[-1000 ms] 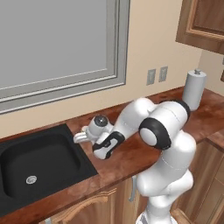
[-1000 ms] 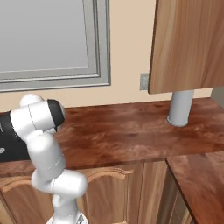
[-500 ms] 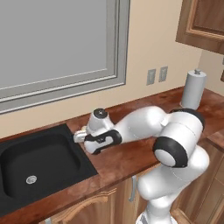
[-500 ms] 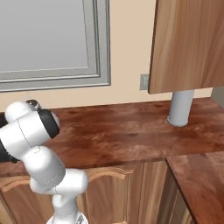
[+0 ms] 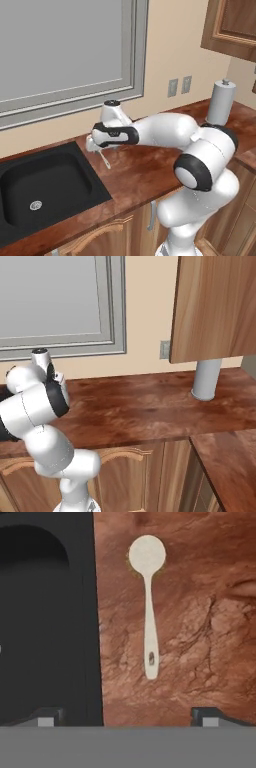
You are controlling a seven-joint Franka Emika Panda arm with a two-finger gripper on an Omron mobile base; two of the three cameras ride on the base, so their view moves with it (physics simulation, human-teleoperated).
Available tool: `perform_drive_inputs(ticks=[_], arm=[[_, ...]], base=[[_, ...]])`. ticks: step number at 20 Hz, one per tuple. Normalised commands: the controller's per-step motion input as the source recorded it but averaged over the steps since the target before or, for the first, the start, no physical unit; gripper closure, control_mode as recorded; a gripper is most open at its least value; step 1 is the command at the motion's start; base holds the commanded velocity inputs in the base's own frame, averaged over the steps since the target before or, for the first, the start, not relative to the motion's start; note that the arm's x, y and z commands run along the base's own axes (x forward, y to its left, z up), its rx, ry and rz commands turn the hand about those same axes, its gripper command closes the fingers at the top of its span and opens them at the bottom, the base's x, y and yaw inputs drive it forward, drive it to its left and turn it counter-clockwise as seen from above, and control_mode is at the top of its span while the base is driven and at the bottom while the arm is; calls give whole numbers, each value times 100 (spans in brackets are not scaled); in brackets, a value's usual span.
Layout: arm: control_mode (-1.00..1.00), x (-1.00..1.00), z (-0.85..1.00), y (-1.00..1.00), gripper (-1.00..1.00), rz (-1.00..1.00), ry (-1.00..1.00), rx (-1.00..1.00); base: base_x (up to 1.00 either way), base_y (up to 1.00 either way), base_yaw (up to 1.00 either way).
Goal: Locate and retrieve the bar soap and dish brush from the cabinet. Place them next to the sink.
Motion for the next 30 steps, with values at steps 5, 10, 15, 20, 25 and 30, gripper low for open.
perform_drive_inputs(ticks=[5, 10, 15, 20, 25, 30], arm=[[-100, -18, 30, -1, -100, 36, 3, -19], [-100, -29, 22, -36, -100, 17, -7, 6], [-100, -47, 3, -29, -100, 8, -13, 10], [-100, -67, 0, -27, -100, 0, -19, 4], [-100, -72, 10, -40, -100, -1, -22, 8], [-100, -51, 29, -36, -100, -8, -18, 8]], base=[[0, 0, 0], [0, 0, 0], [0, 0, 0], [0, 0, 0], [0, 0, 0], [0, 0, 0]])
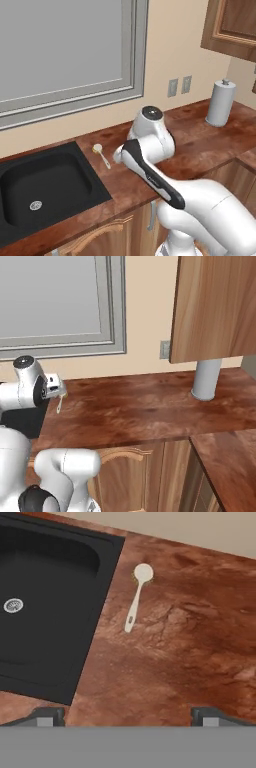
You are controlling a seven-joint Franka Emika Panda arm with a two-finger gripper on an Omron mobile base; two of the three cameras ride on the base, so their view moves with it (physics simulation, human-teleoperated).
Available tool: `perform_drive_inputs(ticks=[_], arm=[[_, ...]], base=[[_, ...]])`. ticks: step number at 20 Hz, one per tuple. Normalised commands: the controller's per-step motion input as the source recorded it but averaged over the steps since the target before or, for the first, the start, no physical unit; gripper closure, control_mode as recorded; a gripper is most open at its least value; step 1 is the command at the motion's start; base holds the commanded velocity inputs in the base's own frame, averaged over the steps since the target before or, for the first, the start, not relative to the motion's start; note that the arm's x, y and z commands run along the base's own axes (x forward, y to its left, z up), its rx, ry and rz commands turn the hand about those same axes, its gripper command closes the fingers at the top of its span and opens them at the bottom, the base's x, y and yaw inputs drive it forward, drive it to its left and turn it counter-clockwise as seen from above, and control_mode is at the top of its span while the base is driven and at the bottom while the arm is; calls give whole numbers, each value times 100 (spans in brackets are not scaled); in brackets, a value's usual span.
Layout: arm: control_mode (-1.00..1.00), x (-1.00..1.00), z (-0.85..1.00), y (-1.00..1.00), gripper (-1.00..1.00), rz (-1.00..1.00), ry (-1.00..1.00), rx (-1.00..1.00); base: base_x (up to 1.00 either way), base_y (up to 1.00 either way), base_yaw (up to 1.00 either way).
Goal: Locate and retrieve the bar soap and dish brush from the cabinet. Place them next to the sink.
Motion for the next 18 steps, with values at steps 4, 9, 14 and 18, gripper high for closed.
perform_drive_inputs(ticks=[4, 9, 14, 18], arm=[[-100, -31, 52, -17, -100, -17, -17, 6], [-100, -19, 62, -24, -100, -27, 0, 6], [-100, -28, 49, -33, -100, -28, 8, 12], [-100, -37, 14, -39, -100, -19, 17, 7]], base=[[0, 0, 0], [0, 0, 0], [0, 0, 0], [0, 0, 0]])
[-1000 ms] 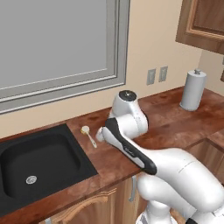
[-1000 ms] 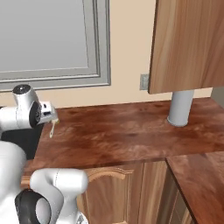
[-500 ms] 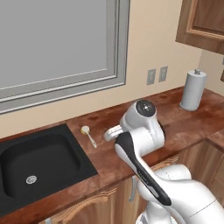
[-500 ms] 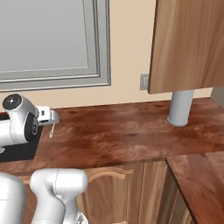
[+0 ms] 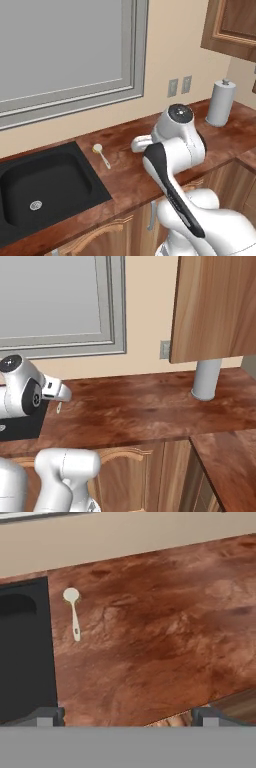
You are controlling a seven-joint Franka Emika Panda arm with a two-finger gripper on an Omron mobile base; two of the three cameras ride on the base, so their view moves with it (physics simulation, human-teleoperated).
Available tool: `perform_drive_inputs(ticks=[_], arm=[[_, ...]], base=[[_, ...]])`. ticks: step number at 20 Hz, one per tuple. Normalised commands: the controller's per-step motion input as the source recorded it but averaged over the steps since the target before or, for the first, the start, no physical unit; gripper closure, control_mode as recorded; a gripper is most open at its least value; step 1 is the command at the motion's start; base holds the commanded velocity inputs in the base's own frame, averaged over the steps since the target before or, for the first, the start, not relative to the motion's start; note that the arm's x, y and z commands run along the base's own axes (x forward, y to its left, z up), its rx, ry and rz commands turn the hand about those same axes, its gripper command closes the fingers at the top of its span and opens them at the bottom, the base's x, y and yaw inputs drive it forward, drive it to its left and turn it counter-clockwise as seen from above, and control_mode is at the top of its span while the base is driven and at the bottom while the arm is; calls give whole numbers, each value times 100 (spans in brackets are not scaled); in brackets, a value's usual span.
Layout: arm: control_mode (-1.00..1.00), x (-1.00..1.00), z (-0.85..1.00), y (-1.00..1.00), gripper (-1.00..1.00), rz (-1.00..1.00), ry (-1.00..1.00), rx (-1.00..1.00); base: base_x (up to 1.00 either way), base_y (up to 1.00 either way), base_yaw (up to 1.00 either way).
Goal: Locate and retrieve the bar soap and dish brush from the cabinet. Place them next to the sink.
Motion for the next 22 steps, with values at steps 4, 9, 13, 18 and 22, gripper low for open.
perform_drive_inputs(ticks=[4, 9, 13, 18, 22], arm=[[-100, -54, 17, -30, -100, -13, 13, 3], [-100, -55, 19, -38, -100, -10, 10, 1], [-100, -80, 0, -39, -100, -8, 0, 0], [-100, -70, -5, -42, -100, -8, -4, 0], [-100, -25, 0, -46, -100, -7, -4, 0]], base=[[0, 0, 0], [0, 0, 0], [0, 0, 0], [0, 0, 0], [0, 0, 0]])
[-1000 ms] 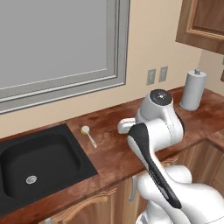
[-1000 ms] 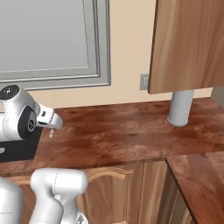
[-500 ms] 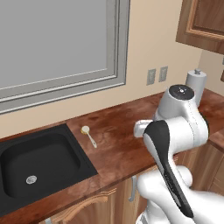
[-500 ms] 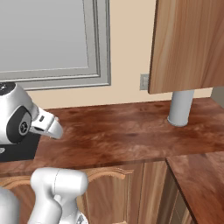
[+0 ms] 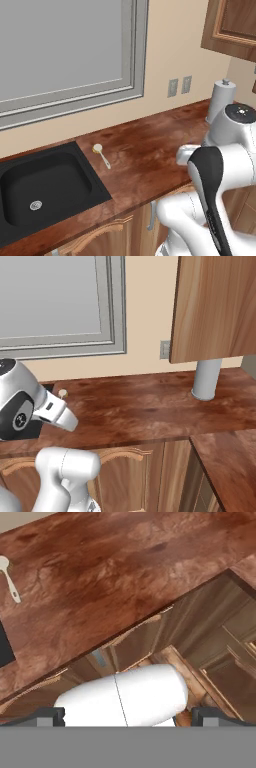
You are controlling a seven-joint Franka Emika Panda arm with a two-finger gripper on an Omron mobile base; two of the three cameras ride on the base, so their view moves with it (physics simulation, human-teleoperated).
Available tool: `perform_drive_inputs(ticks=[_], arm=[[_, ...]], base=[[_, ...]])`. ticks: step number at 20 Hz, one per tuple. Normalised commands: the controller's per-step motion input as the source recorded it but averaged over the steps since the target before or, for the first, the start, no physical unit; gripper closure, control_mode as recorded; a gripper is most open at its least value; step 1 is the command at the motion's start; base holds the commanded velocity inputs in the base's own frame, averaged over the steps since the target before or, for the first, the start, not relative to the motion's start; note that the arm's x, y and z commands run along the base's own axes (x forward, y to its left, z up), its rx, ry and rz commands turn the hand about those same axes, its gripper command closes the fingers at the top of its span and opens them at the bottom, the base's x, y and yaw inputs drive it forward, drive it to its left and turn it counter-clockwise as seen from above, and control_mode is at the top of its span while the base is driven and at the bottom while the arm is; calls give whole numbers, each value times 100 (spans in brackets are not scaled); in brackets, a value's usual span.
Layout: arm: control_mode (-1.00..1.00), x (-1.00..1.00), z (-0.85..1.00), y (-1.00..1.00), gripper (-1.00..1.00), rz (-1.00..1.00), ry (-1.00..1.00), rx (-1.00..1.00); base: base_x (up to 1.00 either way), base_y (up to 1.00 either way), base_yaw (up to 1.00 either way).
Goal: Locate and retrieve the bar soap and dish brush from the cabinet. Place them next to the sink.
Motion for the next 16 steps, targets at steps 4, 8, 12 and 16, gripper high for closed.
perform_drive_inputs(ticks=[4, 8, 12, 16], arm=[[-100, -8, 22, -39, -100, -10, 0, 0], [-100, -28, 0, -45, -100, -11, -3, 0], [-100, -40, 0, -48, -100, -11, -9, 0], [-100, -35, 0, -45, -100, -12, -7, 0]], base=[[0, 0, 0], [0, 0, 0], [0, 0, 0], [0, 0, 0]])
